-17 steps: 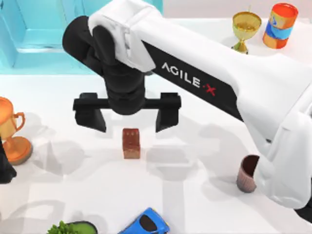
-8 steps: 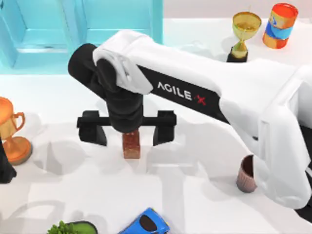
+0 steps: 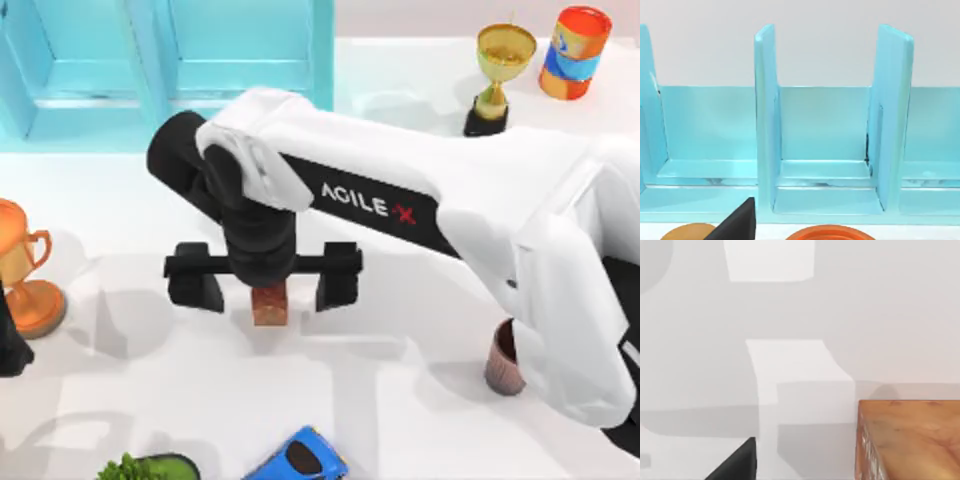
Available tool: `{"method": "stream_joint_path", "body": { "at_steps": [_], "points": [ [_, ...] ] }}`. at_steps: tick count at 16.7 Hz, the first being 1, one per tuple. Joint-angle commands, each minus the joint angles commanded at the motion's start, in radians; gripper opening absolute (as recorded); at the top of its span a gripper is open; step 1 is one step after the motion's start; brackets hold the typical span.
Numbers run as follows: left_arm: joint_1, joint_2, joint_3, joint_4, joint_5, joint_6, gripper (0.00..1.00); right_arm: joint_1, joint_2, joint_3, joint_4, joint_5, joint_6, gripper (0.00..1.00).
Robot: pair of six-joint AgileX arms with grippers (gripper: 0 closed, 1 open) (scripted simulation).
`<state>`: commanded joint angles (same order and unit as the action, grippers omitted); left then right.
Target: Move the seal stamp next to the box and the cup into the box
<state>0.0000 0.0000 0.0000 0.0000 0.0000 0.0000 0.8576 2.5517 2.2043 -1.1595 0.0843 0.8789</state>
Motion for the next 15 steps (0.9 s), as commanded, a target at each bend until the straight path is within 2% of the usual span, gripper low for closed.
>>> {"method": "stream_joint_path", "body": {
  "at_steps": [12, 15],
  "points": [
    [0.000, 0.000, 0.000, 0.000, 0.000, 0.000, 1.00, 0.000, 0.000, 0.000, 0.000, 0.000, 0.000, 0.02],
    [0.000, 0.000, 0.000, 0.000, 0.000, 0.000, 1.00, 0.000, 0.000, 0.000, 0.000, 0.000, 0.000, 0.00]
  ]
}}
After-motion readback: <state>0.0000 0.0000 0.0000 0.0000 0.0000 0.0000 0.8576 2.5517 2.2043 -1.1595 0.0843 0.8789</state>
